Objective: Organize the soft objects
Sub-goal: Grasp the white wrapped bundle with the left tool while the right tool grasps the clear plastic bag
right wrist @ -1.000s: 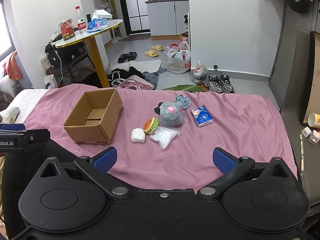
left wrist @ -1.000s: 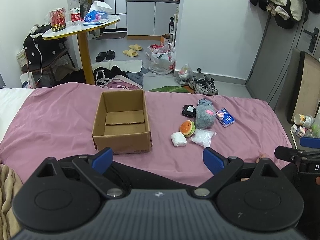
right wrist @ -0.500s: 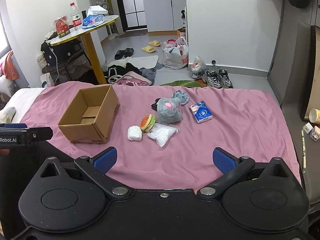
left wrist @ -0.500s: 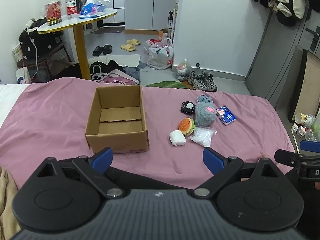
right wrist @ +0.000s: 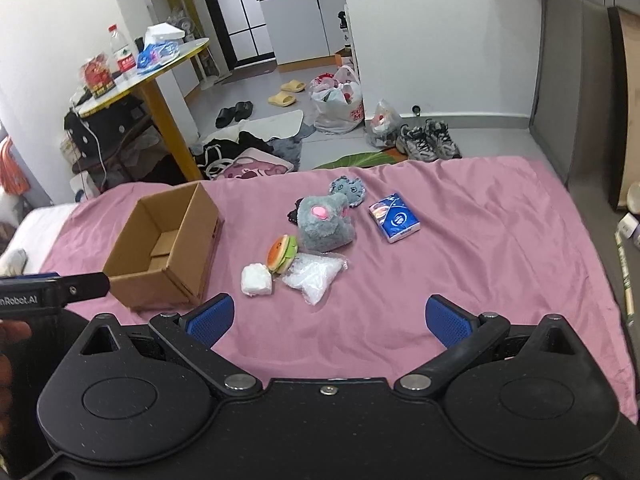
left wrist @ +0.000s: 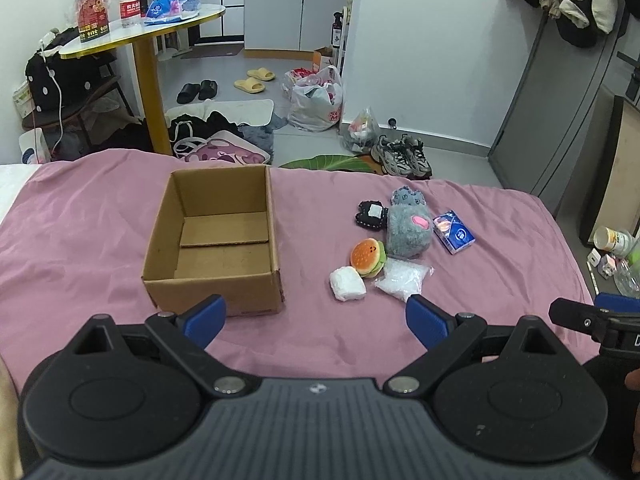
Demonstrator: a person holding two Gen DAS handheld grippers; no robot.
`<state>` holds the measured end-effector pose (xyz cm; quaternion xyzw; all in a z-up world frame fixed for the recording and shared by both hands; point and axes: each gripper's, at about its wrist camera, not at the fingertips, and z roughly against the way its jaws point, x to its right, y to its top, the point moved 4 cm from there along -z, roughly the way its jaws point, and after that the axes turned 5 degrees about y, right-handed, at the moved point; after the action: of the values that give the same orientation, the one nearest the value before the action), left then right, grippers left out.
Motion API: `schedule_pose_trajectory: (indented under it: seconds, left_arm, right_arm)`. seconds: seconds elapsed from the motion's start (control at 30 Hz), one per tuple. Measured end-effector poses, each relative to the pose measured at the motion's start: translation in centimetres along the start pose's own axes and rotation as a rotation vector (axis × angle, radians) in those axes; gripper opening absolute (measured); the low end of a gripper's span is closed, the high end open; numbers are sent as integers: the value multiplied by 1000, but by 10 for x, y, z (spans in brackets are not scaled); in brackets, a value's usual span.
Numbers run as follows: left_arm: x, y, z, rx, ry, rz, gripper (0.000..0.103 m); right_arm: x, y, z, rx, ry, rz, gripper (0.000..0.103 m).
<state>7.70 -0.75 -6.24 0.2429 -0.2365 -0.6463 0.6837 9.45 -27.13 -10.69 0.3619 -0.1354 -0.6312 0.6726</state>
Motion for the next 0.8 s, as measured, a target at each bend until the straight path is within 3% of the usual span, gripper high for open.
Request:
schedule_pose_trajectory:
  seconds: [0.47, 0.53, 0.73, 0.8]
  left_arm:
    - [9, 12, -40, -13, -53, 44, 93]
    - [12, 14, -48, -13, -57, 46, 93]
    - [20, 16, -77, -49, -79, 75, 81]
    - [22, 18, -88, -68, -80, 89, 76]
  right_arm:
    - [18, 10, -44, -16, 46, -94, 102]
    - [24, 8, -53, -28, 61, -126, 96]
    - [40, 7, -75, -32, 80, -225, 89]
    - [44, 7, -82, -37, 125, -258, 88]
